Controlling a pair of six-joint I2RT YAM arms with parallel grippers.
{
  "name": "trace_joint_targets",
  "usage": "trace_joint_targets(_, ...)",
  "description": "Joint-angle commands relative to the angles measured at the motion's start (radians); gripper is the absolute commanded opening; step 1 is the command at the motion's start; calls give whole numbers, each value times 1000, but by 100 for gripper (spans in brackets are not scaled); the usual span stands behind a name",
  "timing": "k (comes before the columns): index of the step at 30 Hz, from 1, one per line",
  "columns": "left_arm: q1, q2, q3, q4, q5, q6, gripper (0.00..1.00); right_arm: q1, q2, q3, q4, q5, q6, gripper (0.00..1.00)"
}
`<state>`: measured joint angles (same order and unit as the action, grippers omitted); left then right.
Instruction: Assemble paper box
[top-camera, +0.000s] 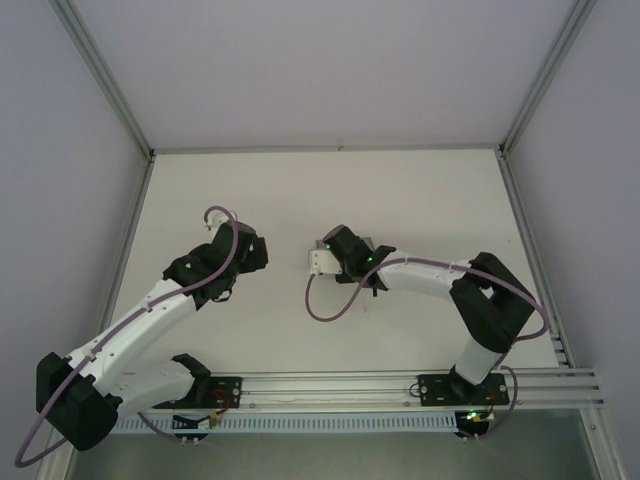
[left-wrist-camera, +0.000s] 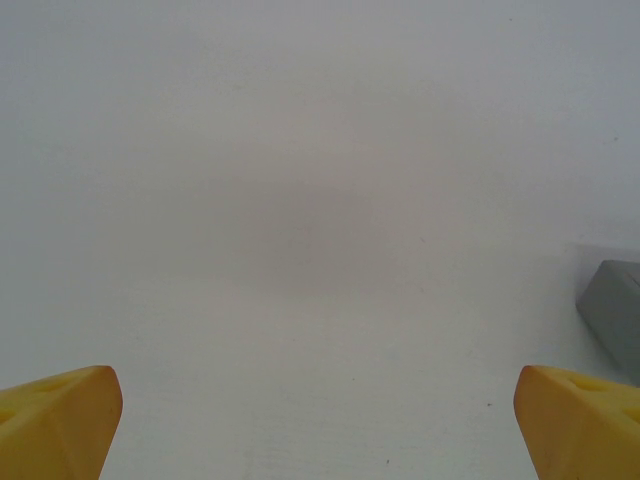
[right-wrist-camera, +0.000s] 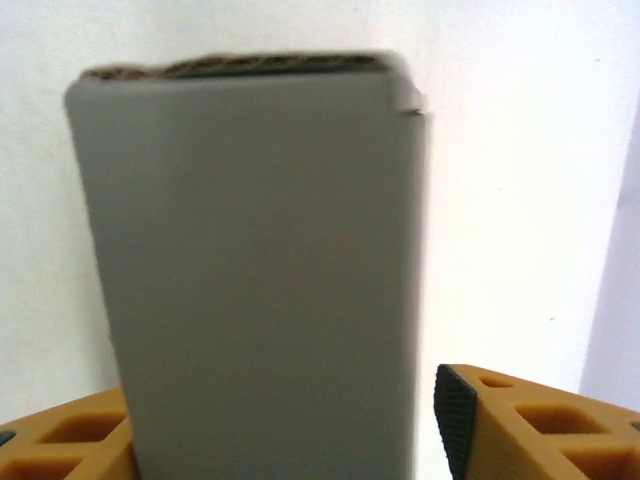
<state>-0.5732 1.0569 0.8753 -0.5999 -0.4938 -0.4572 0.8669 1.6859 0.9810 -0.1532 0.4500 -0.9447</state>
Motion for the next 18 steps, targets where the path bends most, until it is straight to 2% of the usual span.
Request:
trace_joint_targets(1, 12, -2, -15, -1, -29, -18, 100, 43, -30, -30, -69, -2, 113, 74)
trace_joint_targets(8, 23, -26, -50, 54, -22, -11, 100, 96, -191, -79, -274, -211, 314, 100)
trace_joint_targets(13, 43, -60, -87, 132, -10, 14, 100, 97, -366, -116, -276, -324, 393, 100)
trace_joint_targets(16, 87, -92, -116, 212, 18, 43, 100, 87, -482, -151, -160, -265, 473, 100)
trace_joint_targets(18, 140, -114, -146, 293, 46, 76, 100, 30, -550, -143, -115, -246, 580, 100)
